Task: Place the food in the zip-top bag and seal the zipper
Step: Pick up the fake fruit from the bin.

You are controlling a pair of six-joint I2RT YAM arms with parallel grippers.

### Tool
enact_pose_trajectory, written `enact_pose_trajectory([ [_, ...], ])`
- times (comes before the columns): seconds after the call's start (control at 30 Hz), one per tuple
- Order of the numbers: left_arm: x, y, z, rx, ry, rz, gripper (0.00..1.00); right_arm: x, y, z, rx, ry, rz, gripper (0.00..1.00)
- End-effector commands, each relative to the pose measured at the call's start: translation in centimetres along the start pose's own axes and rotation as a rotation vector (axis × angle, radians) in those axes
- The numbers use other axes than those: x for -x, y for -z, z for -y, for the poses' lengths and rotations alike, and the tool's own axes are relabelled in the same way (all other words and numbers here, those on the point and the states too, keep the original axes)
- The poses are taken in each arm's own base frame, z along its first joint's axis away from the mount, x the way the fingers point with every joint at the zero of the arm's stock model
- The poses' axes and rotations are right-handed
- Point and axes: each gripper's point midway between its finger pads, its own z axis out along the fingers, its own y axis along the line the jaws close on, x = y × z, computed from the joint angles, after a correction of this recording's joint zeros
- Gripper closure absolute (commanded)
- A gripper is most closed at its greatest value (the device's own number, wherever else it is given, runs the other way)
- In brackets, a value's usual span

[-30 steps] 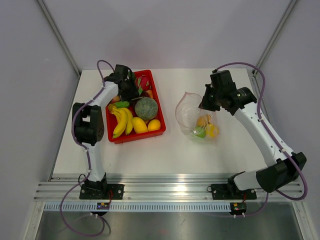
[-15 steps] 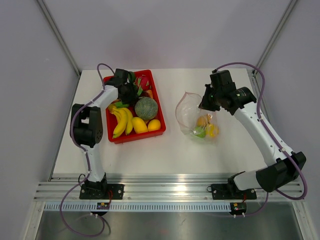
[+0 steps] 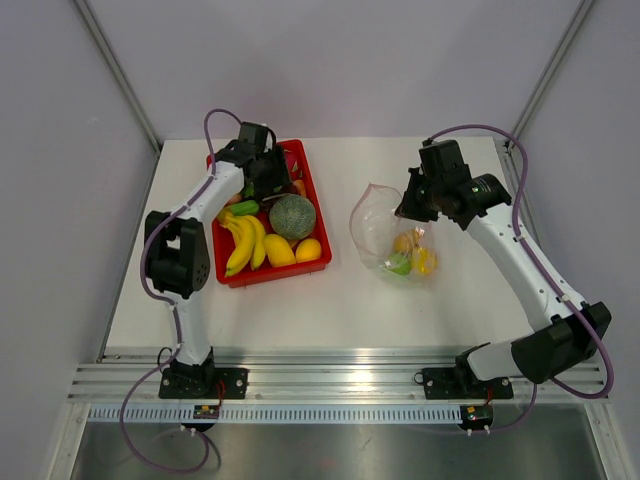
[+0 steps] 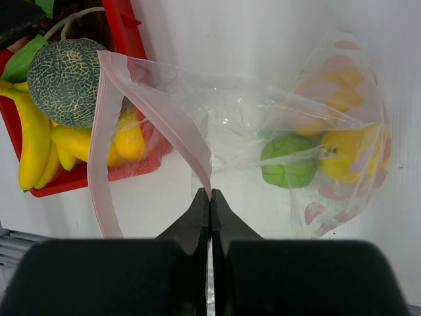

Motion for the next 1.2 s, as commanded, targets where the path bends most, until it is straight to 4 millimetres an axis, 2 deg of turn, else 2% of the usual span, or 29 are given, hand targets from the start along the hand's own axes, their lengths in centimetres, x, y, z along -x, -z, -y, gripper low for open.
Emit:
enact_pose_trajectory([
  [0.0, 0.9, -0.7, 1.2, -0.001, -0.055, -0.013, 0.40, 0.4, 0.2, -0.7, 0.032, 0.008, 0.023, 1.00],
  [0.07, -0.1, -2.0, 1.2, 0.011, -0.075, -0.055, 0.40, 0.4, 0.3, -0.6, 0.029, 0.013, 0.024, 1.00],
  [0.2, -1.3, -2.8, 1.5, 0.024, -0.094, -0.100, 0.40, 0.4, 0.5, -0.4, 0.021, 0.017, 0.029, 1.00],
  [0.27, -1.3, -3.0, 1.6, 0.026, -0.101, -0.108, 0.39, 0.3, 0.5, -0.3, 0.020, 0.016, 0.028, 1.00],
  [0.3, -2.1, -3.6, 1.2, 0.041, -0.107, -0.141, 0.40, 0.3, 0.5, -0.3, 0.020, 0.017, 0.028, 1.00],
  [0.33, -1.6, -3.6, 1.5, 0.043, -0.118, -0.135, 0.41, 0.3, 0.5, -0.3, 0.020, 0.016, 0.028, 1.00],
  [0.4, -2.5, -4.3, 1.0, 0.067, -0.125, -0.175, 0.43, 0.3, 0.5, -0.4, 0.024, 0.014, 0.029, 1.00],
  [0.5, -2.8, -4.3, 0.9, 0.082, -0.134, -0.185, 0.53, 0.3, 0.4, -0.4, 0.024, 0.014, 0.029, 1.00],
  [0.53, -2.5, -4.0, 0.9, 0.086, -0.135, -0.172, 0.58, 0.3, 0.4, -0.4, 0.025, 0.014, 0.030, 1.00],
  [0.57, -2.7, -3.9, 0.7, 0.090, -0.135, -0.174, 0.68, 0.3, 0.3, -0.4, 0.024, 0.012, 0.029, 1.00],
  [0.67, -1.6, -2.7, 1.1, 0.090, -0.143, -0.134, 0.85, 0.3, 0.3, -0.4, 0.026, 0.013, 0.026, 1.00],
  [0.77, -0.7, -1.4, 1.2, 0.095, -0.147, -0.104, 0.97, 0.3, 0.4, -0.4, 0.027, 0.016, 0.027, 1.00],
  [0.83, -0.3, -0.4, 1.4, 0.088, -0.146, -0.087, 1.00, 0.3, 0.5, -0.3, 0.024, 0.015, 0.029, 1.00],
  [0.93, 0.1, 0.4, 1.0, 0.113, -0.148, -0.059, 1.00, 0.3, 0.7, -0.3, 0.026, 0.014, 0.033, 1.00],
  [1.17, 1.6, 3.1, 1.6, 0.078, -0.148, 0.018, 1.00, 0.2, 1.0, -0.2, 0.029, 0.012, 0.038, 1.00],
])
